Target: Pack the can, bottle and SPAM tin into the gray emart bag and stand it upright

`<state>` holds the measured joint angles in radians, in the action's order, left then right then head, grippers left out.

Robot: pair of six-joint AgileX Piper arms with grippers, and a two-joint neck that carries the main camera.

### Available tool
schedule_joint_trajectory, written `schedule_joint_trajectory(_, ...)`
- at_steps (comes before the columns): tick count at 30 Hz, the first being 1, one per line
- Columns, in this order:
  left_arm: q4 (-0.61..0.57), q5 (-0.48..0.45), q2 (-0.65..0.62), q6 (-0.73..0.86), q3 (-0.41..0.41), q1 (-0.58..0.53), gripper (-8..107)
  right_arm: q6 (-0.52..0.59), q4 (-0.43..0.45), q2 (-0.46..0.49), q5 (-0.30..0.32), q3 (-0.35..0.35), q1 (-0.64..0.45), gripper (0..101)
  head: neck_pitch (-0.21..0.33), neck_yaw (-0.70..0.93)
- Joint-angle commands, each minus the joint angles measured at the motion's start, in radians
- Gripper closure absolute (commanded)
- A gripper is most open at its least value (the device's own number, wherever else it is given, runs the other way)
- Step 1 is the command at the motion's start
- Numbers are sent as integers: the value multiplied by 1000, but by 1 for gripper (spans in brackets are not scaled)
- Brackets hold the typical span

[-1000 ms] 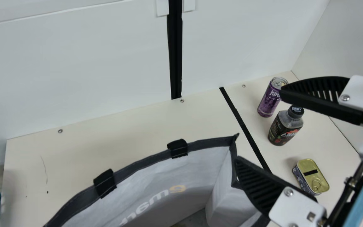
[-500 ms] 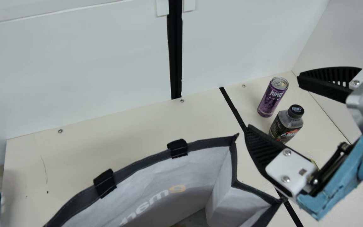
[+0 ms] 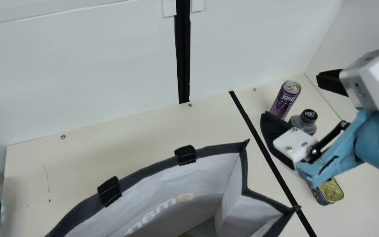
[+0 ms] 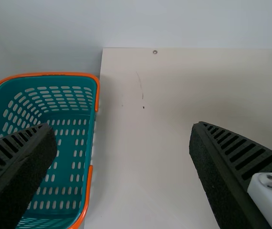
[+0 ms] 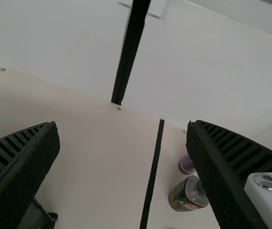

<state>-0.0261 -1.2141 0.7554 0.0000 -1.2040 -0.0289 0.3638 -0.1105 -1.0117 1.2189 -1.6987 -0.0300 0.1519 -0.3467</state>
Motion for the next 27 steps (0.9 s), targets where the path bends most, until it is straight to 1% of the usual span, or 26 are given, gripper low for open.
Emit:
schedule_joint_trajectory(1,0,0,0,0,0,0,9,17,-24,-6,1,4,-62,6,23,-2)
schedule_joint_trajectory(13,0,0,0,0,0,0,9,141,-134,-60,1,29,-281,6,23,-2)
schedule_joint_trajectory(22,0,0,0,0,0,0,9,220,-183,-87,1,55,-402,6,23,-2)
schedule_joint_trajectory(27,0,0,0,0,0,0,9,246,-194,-94,1,75,-450,6,23,-2)
